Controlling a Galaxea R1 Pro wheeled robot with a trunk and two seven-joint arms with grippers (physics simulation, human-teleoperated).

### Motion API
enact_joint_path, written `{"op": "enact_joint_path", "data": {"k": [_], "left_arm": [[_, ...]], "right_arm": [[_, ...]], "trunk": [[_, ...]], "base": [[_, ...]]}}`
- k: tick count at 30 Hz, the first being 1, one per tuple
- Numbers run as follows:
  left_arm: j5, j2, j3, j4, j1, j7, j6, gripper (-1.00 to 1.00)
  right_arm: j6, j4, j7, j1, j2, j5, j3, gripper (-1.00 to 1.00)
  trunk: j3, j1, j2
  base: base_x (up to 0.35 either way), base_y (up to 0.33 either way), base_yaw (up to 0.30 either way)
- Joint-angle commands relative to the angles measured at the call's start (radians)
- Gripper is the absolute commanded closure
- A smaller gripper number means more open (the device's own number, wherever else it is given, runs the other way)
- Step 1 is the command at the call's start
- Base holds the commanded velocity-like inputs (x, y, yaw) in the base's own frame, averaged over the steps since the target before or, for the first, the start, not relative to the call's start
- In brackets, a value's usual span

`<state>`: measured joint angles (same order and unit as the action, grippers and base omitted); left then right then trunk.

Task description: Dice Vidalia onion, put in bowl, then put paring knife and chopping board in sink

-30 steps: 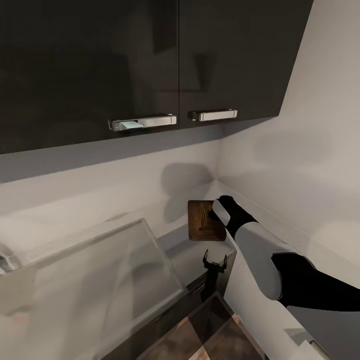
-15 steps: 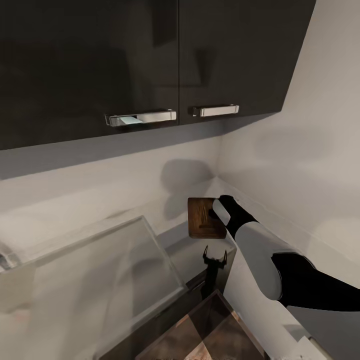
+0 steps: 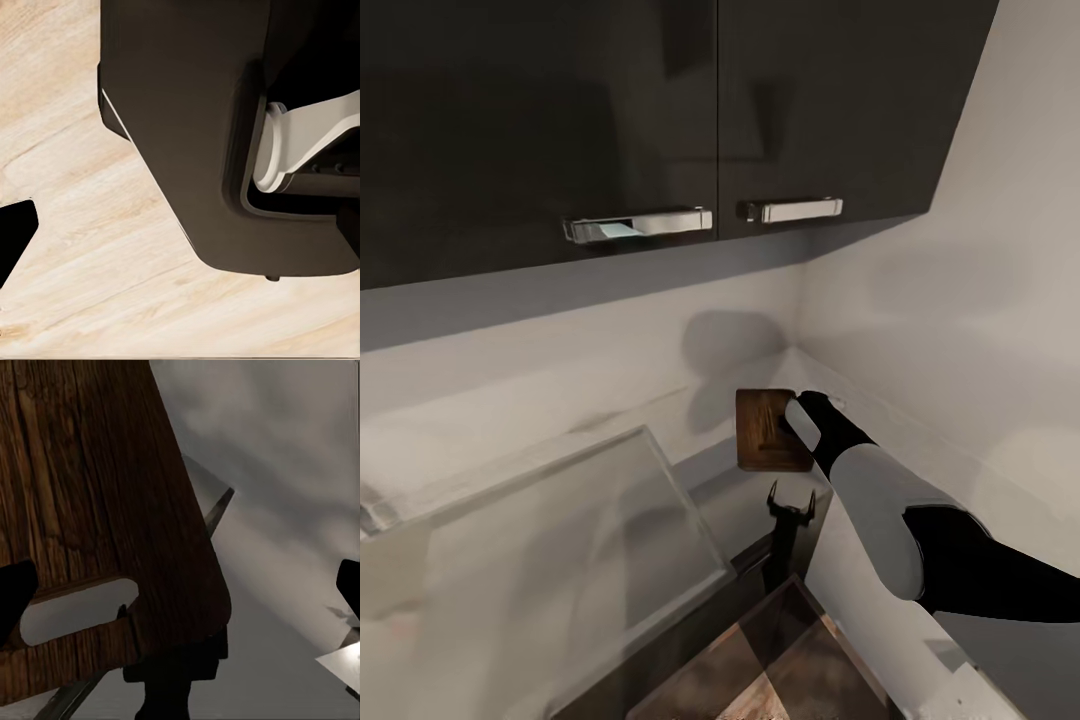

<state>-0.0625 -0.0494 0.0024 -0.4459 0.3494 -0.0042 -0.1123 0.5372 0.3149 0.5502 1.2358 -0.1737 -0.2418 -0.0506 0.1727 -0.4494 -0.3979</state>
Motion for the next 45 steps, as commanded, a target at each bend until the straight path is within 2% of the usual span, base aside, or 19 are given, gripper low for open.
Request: {"op": "enact_joint_path", "data": {"k": [1,8,13,17,45], "left_arm": [[-0.007,0.000,0.000,0.001,0.000,0.000,-0.001,-1.00],[-0.005,0.002,0.001,0.004,0.000,0.000,-0.001,-1.00],[-0.005,0.003,0.001,0.004,0.000,-0.001,-0.001,-1.00],[-0.005,0.003,0.001,0.004,0.000,-0.001,-0.001,-1.00],[-0.005,0.003,0.001,0.004,0.000,-0.001,-0.001,-1.00]], "right_arm": [[-0.002,0.000,0.005,0.001,-0.001,-0.002,-0.006,-1.00],[-0.036,-0.008,0.009,0.001,-0.001,-0.001,-0.017,-1.00],[-0.060,-0.018,0.019,0.000,-0.001,0.001,-0.068,-1.00],[-0.065,-0.038,0.033,0.000,-0.001,0.001,-0.082,-1.00],[-0.089,-0.042,0.056,-0.001,-0.001,0.001,-0.088,-1.00]], "trunk": [[0.004,-0.001,-0.002],[0.015,-0.001,-0.002],[0.023,-0.001,-0.002],[0.030,-0.001,-0.002],[0.075,-0.001,-0.002]], "base": [[0.000,0.000,0.000],[0.000,0.000,0.000],[0.000,0.000,0.002],[0.000,0.000,0.046],[0.000,0.000,0.095]]}}
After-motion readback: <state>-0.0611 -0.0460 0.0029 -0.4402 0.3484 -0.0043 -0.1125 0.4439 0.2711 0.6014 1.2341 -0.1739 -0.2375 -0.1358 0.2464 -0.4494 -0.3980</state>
